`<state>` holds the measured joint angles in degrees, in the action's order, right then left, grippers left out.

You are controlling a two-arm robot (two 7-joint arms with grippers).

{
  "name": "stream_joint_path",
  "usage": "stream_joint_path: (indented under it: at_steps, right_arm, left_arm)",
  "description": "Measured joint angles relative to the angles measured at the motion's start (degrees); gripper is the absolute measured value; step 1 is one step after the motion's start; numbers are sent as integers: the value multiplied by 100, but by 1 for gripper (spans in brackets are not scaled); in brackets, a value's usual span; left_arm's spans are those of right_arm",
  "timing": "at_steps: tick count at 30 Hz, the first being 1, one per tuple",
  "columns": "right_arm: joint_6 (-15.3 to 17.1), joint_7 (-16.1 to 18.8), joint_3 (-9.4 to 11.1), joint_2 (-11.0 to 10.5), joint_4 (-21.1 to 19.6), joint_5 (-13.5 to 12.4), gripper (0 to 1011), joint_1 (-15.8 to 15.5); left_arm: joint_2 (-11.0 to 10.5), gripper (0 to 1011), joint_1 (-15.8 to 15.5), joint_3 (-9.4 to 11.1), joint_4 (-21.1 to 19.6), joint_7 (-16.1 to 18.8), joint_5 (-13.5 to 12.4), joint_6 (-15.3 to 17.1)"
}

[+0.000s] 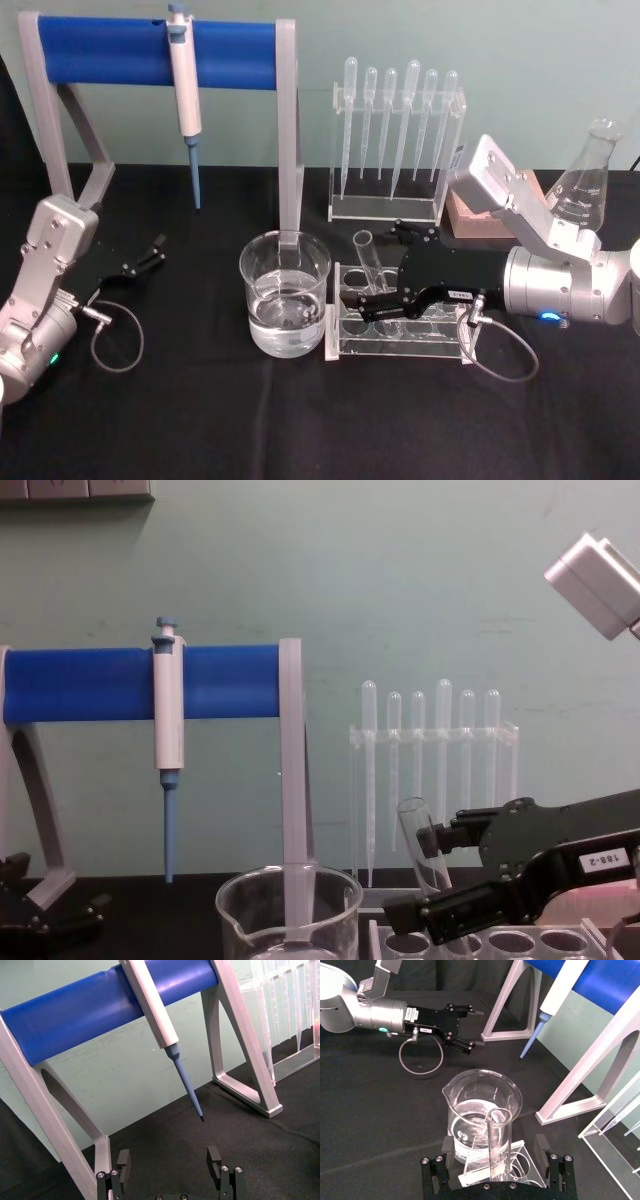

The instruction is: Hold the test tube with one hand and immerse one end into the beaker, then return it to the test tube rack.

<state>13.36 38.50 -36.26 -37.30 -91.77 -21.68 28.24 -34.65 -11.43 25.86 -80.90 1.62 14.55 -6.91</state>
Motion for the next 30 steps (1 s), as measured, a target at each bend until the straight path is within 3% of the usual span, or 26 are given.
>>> stream_joint_path:
  at_steps: [9,18,20,24,30]
  right_arm:
    - [0,17,1,-9,0,-12,987,0]
    - [1,36,4,-14,-3,-29,761,3]
    - [2,40,5,-15,-5,-32,663,4]
    - [3,47,6,-17,-7,-34,583,7]
    - [6,54,10,-20,-9,-37,381,8]
  left_arm:
    - [0,1000,0,0,0,0,0,0]
    - [0,1000,0,0,0,0,0,0]
    - [0,1000,0,0,0,0,0,0]
    - [0,1000,0,0,0,0,0,0]
    - [0,1000,0,0,0,0,0,0]
